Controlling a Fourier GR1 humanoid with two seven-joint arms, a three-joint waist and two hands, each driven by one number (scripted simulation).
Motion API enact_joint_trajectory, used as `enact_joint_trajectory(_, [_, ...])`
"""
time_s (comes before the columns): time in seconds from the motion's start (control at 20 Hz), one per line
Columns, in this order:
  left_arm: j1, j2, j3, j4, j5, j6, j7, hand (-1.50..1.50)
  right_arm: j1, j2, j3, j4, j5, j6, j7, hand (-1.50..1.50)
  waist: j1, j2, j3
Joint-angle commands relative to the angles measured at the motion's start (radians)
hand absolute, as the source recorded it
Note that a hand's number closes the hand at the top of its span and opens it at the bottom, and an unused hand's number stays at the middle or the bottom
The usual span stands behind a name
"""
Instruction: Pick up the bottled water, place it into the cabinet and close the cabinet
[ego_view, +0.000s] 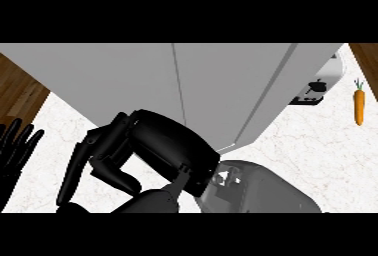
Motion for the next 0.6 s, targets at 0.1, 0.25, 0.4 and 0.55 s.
enact_joint_trajectory(0.1, [0.174,0.025,0.064,-0.257,0.057,0.084,0.078,-1.50,-0.032,-0.026,-0.129,0.218,-0.053,0.161,-0.095,1.50,-0.035,0.012,-0.004])
enact_joint_trajectory(0.25, [0.158,0.011,0.074,-0.250,0.067,0.091,0.088,-1.50,-0.038,-0.032,-0.158,0.303,-0.029,0.202,-0.180,1.50,-0.051,0.017,-0.005])
enact_joint_trajectory(0.4, [0.202,-0.005,0.063,-0.306,0.044,0.115,0.092,-1.50,-0.060,-0.080,-0.183,0.321,0.026,0.169,-0.187,1.50,-0.056,0.014,-0.005])
enact_joint_trajectory(0.55, [0.220,-0.014,0.069,-0.290,0.039,0.093,0.073,-1.50,-0.070,-0.102,-0.209,0.345,0.062,0.153,-0.216,1.50,-0.066,0.013,-0.006])
